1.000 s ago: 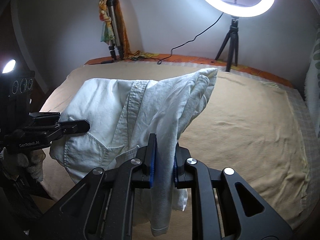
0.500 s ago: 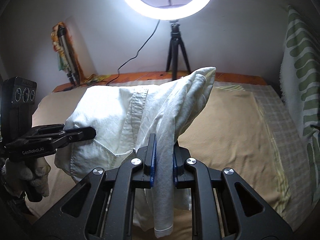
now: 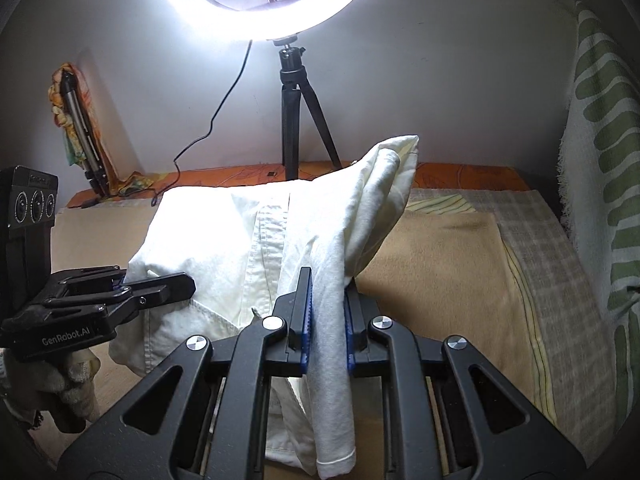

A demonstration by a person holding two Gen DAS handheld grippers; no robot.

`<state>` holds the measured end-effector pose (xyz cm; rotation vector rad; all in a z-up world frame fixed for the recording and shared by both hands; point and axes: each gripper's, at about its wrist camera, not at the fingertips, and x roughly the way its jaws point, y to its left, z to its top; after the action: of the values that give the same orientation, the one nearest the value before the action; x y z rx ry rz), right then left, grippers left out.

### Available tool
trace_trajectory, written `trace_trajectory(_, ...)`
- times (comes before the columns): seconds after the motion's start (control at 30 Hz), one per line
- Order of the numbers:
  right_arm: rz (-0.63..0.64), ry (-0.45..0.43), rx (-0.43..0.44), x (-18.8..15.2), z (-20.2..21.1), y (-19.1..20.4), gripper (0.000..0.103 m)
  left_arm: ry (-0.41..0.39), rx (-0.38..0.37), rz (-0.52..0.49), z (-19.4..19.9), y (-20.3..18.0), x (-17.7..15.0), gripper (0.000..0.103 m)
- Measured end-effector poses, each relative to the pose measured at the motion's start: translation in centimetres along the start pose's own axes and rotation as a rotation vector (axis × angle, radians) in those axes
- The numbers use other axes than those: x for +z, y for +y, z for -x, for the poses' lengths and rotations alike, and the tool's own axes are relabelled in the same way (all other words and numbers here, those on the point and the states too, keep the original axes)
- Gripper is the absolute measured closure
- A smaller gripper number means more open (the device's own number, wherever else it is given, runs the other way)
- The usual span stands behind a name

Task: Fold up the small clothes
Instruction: 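Grasp the shirt's folded end with the right tool while the left tool grasps beside it, lift, then fold the lifted end over the shirt with both tools, release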

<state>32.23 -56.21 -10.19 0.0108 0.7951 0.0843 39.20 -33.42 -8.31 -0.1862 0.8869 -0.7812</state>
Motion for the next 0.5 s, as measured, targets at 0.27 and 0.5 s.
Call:
trace_trajectory(0.27,0.014,0.061,-0.111,-0.4,-3.3,-1.3,0.086,0.011,0.075,-0.027,-1.3,0.6,0.3,0.089)
trace_trajectory(0.5,0.008,0.051,-0.216,-0.8,-2.3,-2.3,0.052,-0.013,0.145,-0.095,1.0,-0.1,0.1,0.061)
